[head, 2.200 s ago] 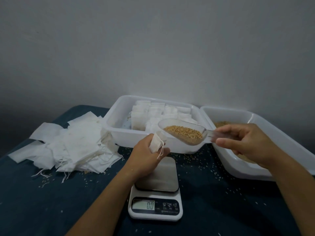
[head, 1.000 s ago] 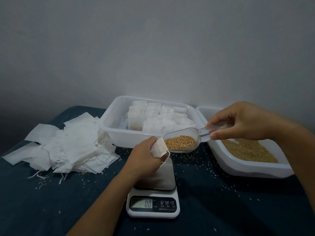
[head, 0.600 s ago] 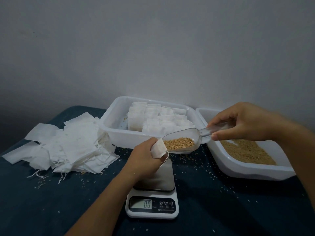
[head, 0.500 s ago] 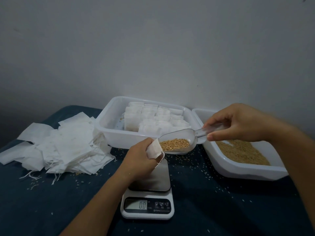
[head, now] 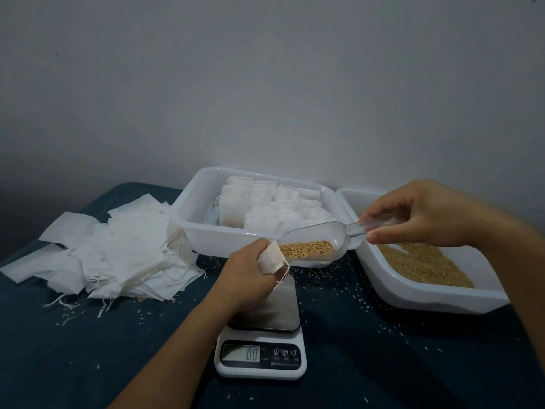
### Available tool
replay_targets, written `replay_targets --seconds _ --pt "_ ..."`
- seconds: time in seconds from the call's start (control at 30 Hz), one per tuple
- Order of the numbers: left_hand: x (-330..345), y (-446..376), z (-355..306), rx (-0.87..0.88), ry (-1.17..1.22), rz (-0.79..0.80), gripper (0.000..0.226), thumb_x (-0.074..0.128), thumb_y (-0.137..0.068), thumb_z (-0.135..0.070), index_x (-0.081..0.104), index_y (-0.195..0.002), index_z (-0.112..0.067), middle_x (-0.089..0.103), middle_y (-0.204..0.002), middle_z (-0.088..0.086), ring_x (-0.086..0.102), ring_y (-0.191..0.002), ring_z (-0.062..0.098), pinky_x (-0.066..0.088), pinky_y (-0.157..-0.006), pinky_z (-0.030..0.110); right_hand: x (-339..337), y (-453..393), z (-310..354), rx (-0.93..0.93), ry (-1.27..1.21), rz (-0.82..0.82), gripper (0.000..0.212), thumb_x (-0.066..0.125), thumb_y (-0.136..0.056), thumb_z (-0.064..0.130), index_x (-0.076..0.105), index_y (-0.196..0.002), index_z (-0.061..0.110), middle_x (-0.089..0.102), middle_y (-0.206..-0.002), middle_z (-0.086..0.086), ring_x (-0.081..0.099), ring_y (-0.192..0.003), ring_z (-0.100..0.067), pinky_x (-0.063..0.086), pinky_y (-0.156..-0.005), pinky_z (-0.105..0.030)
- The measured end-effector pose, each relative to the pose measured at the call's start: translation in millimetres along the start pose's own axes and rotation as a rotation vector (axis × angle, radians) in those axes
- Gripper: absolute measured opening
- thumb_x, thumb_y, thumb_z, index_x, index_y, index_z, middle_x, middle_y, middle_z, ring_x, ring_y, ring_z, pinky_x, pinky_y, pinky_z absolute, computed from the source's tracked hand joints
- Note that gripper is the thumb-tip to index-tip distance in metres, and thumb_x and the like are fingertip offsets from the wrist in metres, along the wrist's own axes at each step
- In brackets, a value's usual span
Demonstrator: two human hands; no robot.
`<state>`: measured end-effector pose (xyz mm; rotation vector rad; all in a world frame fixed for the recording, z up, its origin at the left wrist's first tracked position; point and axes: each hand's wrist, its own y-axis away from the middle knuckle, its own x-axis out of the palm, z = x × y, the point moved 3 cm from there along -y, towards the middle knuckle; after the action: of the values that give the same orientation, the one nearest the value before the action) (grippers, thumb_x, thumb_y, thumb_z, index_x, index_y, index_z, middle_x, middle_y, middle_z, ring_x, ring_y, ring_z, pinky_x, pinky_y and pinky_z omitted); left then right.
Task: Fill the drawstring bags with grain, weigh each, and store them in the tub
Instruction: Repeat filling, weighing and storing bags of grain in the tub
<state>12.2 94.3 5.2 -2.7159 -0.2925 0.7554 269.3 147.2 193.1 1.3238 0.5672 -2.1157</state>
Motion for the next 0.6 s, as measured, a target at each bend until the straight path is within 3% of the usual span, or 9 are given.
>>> replay_targets --seconds 0.07,0.27,0.4,0.6 --pt "0 0 0 -0.001 0.004 0.002 0.027 0.079 -0.087 -0.036 0.053 -0.081 -0.04 0.063 -0.085 -0.032 0.059 -0.077 -0.009 0.042 -0.059 0.007 0 1 -1 0.005 -0.005 0.013 0.029 0.082 -0.065 0.059 0.078 -0.094 0.055 0.075 -0.073 0.017 0.06 -0.056 0.001 0.046 -0.059 -0.012" --pt "0 -1 -1 0.004 0.004 -0.001 0.027 0.078 -0.087 -0.04 0.053 -0.078 -0.046 0.061 -0.083 -0.033 0.058 -0.076 -0.008 0.042 -0.058 0.007 -1 2 -6 0.014 -0.01 0.007 0.037 0.081 -0.063 0.066 0.078 -0.097 0.053 0.079 -0.084 0.012 0.073 -0.074 -0.023 0.058 -0.072 -0.036" --pt "0 -1 1 0.001 0.002 -0.016 0.028 0.078 -0.087 -0.039 0.051 -0.078 -0.039 0.062 -0.078 -0.027 0.058 -0.074 -0.007 0.042 -0.057 0.008 0 4 -9 0.024 -0.02 -0.006 0.036 0.081 -0.063 0.066 0.079 -0.097 0.052 0.079 -0.085 0.013 0.073 -0.073 -0.017 0.057 -0.073 -0.033" --pt "-1 -2 1 -0.006 0.018 -0.018 0.032 0.078 -0.089 -0.037 0.053 -0.078 -0.053 0.061 -0.08 -0.028 0.057 -0.072 -0.005 0.041 -0.057 0.009 8 10 -22 0.073 -0.083 -0.056 0.034 0.085 -0.064 0.058 0.081 -0.096 0.047 0.079 -0.086 0.009 0.07 -0.07 -0.009 0.055 -0.069 -0.025"
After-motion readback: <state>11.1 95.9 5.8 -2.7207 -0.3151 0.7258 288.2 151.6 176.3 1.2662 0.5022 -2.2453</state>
